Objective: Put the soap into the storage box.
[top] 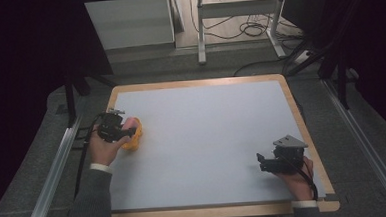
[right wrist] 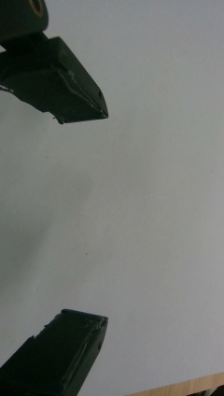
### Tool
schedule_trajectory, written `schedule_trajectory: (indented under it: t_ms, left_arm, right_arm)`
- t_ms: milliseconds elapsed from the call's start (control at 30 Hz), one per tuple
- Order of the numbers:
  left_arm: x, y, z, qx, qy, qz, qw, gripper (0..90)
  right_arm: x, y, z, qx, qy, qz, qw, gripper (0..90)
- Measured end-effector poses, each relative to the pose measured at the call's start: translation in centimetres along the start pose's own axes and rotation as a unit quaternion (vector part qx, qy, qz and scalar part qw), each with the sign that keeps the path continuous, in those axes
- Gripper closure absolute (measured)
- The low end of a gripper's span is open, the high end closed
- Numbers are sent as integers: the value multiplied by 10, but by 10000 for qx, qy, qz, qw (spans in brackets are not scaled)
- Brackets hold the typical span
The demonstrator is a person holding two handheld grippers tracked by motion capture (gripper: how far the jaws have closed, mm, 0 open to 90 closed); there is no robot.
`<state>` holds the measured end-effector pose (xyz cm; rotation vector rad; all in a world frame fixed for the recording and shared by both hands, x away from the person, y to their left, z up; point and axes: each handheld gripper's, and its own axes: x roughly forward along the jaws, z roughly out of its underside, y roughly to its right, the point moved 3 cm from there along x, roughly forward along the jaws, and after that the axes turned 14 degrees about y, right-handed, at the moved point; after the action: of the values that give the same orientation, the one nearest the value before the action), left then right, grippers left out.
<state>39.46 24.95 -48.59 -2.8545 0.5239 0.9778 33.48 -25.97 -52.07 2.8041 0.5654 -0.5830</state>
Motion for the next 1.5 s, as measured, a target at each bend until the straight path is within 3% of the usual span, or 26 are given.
schedule_trajectory:
  t_ms: [633, 700, 800, 967, 1167, 1333, 1433, 1500]
  left_arm:
    - [19, -11, 16, -130, -272, -51, 9995, 599]
    - [17, -11, 15, -167, -76, -33, 9998, 590]
    - [9, -12, 9, -246, 142, -55, 9996, 446]
    - [-4, -10, 6, -223, 389, -38, 9990, 345]
    - [-14, -4, 12, -251, 572, 123, 9980, 321]
    - [-24, 5, 21, -55, 818, 170, 9965, 312]
    - [-29, 11, 28, -14, 827, 318, 9961, 309]
    - [-32, 15, 34, -119, 821, 441, 9956, 302]
  right_arm:
    - [0, 1, 1, -6, -5, 8, 10000, 24]
    - [0, 1, 1, -6, -12, 6, 10000, 24]
    - [0, 0, 1, -12, -17, 1, 10000, 24]
    - [0, 0, 1, -10, -5, 5, 10000, 24]
    - [0, 0, 0, -13, -8, -4, 10000, 24]
    - [0, 0, 0, -9, -13, 5, 10000, 24]
    - [1, 0, 0, -10, -9, 2, 10000, 24]
    - [1, 0, 0, -12, -8, -9, 10000, 24]
